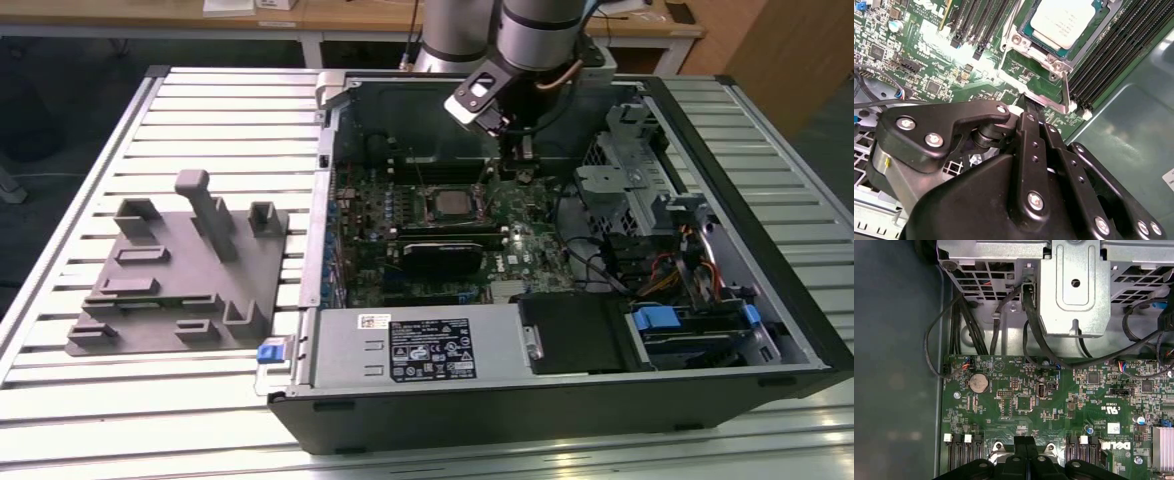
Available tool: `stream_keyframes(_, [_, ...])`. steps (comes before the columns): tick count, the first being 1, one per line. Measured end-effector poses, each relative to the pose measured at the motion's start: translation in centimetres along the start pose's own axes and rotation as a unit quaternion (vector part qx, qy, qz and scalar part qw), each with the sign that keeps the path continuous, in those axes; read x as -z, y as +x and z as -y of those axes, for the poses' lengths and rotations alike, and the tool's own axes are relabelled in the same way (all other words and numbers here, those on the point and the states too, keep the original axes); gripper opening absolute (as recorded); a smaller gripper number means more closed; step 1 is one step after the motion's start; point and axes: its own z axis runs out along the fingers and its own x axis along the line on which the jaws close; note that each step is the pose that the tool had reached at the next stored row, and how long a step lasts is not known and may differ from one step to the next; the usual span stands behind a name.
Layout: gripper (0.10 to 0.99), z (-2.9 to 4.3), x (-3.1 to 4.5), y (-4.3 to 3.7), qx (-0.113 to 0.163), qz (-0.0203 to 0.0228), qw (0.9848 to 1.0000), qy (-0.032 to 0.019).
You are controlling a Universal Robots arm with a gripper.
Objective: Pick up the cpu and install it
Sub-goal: 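Close the cpu cover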
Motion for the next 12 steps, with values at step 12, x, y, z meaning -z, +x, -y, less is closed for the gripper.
stream_keyframes(12, [0.106,0.39,0.01,0.0,0.0,0.0,1.0,0.0])
